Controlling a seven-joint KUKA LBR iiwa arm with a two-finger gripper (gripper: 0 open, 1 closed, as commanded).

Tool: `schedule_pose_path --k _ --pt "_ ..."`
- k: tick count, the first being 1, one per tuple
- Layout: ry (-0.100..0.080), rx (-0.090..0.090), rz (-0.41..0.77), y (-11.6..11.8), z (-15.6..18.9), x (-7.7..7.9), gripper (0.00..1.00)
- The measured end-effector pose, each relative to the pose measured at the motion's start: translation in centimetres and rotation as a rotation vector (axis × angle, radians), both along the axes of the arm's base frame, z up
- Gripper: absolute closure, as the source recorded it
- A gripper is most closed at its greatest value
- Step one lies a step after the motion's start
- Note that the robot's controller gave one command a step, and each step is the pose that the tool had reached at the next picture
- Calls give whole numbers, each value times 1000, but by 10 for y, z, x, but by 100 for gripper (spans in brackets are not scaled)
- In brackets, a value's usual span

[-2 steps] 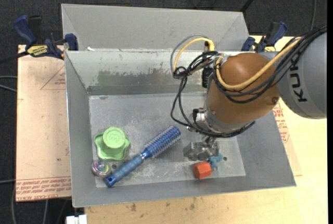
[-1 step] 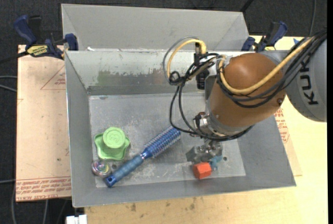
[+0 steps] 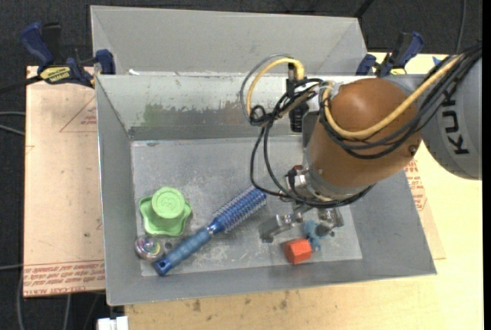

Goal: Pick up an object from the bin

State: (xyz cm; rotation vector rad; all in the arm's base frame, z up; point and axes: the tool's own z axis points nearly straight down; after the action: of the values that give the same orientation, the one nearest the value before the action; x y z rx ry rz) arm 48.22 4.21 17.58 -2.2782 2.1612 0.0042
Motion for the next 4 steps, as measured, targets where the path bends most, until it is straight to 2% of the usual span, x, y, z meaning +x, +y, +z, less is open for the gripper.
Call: schedule_pose_path --k 1,2,3,4 --pt "5 -2 -65 -37 -68 26 0" --pt "0 0 -61 -35 -64 26 100" --pt "0 0 -61 -35 -64 26 0" --pt "-5 2 -13 7 -75 81 0"
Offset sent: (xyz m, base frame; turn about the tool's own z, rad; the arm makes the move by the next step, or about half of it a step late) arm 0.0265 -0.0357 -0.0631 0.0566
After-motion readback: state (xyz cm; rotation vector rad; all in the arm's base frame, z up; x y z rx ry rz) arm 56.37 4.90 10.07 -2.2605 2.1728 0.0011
